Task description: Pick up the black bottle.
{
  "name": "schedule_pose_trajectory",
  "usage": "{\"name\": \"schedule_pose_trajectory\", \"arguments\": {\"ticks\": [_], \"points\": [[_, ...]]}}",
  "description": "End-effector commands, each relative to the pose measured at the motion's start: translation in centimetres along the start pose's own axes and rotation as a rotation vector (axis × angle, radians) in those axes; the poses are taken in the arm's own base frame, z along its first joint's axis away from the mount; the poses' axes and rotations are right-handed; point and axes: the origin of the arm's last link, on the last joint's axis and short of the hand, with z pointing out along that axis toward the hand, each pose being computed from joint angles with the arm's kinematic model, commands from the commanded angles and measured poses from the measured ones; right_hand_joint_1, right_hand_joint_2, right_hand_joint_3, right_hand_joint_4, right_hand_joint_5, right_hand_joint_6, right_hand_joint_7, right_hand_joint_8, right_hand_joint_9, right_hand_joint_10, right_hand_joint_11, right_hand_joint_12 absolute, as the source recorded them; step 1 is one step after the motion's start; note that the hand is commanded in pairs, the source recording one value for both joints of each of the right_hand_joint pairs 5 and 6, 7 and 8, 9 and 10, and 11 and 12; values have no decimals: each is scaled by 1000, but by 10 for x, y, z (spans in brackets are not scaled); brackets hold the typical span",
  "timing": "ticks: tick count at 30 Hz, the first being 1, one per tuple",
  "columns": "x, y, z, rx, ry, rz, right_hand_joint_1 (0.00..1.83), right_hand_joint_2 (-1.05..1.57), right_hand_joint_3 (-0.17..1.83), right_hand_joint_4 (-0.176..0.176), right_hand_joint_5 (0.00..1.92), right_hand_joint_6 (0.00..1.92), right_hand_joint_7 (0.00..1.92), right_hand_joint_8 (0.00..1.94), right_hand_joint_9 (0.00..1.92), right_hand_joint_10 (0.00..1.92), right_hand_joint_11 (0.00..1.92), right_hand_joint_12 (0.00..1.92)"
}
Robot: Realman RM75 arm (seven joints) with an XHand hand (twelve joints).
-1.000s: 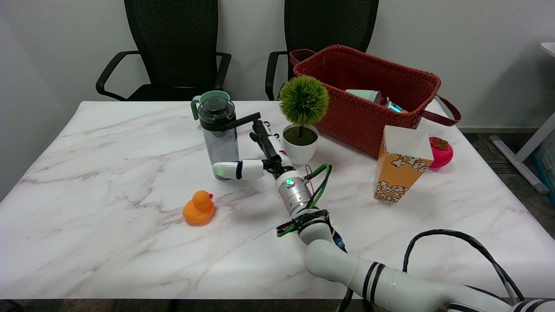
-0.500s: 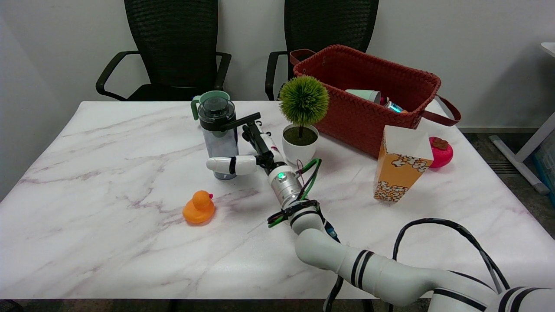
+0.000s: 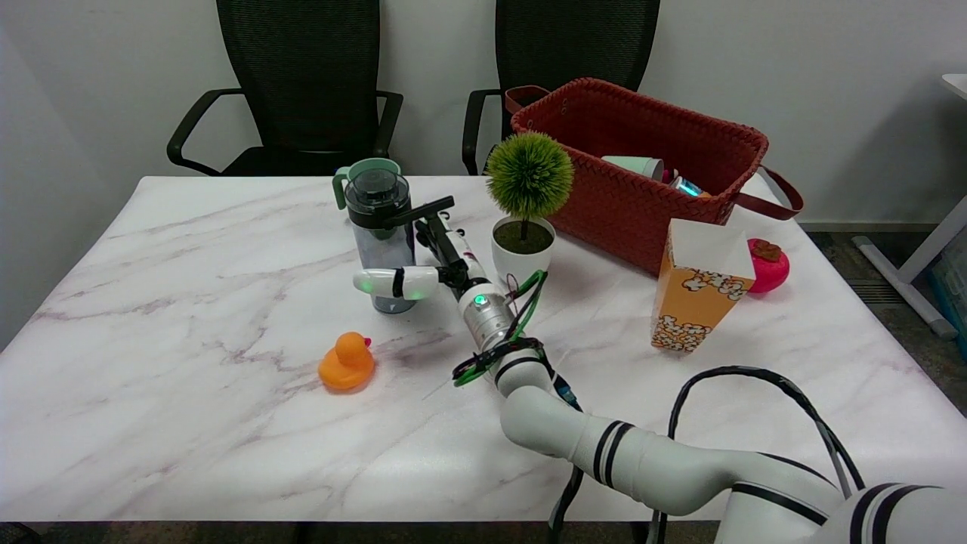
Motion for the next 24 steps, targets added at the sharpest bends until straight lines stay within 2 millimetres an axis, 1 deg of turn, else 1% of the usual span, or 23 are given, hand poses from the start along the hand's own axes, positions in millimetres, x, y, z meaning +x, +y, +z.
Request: {"name": "schedule_pose_trajectory", "arguments": {"ticks": [1,12,18,20,21,24], "points": [[-6,-7,16,-12,4,20,1087,65,305,0,0,0,147,147,173,173,0,0],[-12,-4,15,-18,-9,132,1072,38,336,0,0,0,129,129,150,150,0,0],[-20,-5,15,-22,-24,127,1070,40,316,0,0,0,118,118,139,139,0,0],[-19,-1,16,-33,-20,116,1070,39,314,0,0,0,117,117,140,140,0,0],[-24,-5,16,-27,-32,123,1070,39,314,0,0,0,117,117,139,139,0,0],[-28,-5,16,-34,-42,123,1070,37,312,0,0,0,117,117,138,138,0,0]]}}
